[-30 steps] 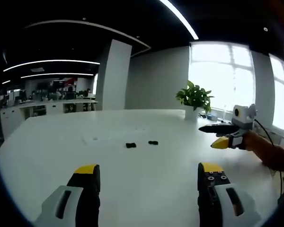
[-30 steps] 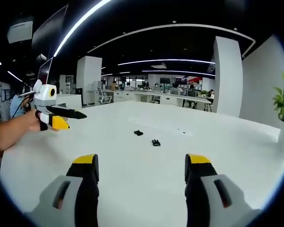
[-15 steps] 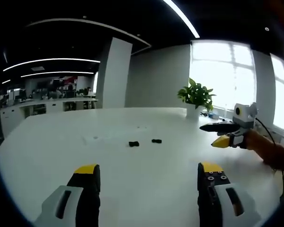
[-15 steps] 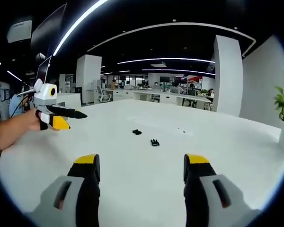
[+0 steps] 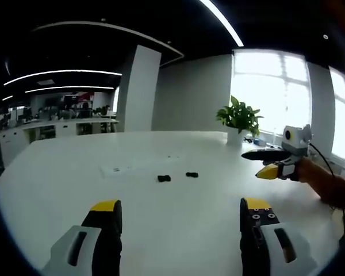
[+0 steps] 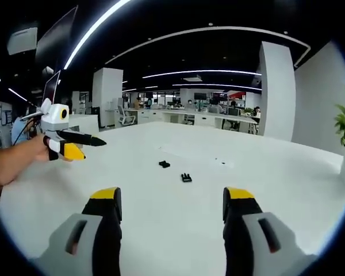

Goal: Snap the two parts of the plastic buckle together until the buckle closes and remains connected.

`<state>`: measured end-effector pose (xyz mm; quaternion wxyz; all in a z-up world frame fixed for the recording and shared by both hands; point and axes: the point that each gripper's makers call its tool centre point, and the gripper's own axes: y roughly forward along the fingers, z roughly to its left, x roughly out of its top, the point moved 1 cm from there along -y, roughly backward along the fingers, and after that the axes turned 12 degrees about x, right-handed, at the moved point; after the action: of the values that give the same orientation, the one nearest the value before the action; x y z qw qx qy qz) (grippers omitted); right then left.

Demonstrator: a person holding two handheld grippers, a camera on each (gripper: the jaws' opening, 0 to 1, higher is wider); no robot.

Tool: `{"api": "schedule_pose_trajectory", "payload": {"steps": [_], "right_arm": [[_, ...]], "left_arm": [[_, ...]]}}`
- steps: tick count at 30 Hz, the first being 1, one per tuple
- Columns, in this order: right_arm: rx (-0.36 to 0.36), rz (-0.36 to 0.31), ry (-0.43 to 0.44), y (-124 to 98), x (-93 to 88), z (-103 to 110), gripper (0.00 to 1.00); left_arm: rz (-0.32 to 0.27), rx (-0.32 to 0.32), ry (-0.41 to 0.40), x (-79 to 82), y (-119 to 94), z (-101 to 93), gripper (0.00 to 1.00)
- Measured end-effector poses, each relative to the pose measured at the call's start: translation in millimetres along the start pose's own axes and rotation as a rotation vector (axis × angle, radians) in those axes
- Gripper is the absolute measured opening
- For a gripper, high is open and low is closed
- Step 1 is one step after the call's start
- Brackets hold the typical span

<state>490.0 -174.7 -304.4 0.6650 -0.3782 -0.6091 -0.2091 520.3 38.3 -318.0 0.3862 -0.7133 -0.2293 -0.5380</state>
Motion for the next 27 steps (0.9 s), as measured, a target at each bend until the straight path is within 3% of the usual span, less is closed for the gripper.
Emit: {"api": "schedule_pose_trajectory", "payload": {"steps": [10,27], "right_arm": [[0.001,0.011,0.004,7.7,0.0,-3.3,0.72],[-0.003,0.015,0.015,18.3,-2.1,-12.4,0.71]], "left_arm": [[0.003,0.003,-0.029,1.9,10.2,16.7,0.85],[0.01,0.001,-0.023,4.2,21.7,16.3,0.89]]}}
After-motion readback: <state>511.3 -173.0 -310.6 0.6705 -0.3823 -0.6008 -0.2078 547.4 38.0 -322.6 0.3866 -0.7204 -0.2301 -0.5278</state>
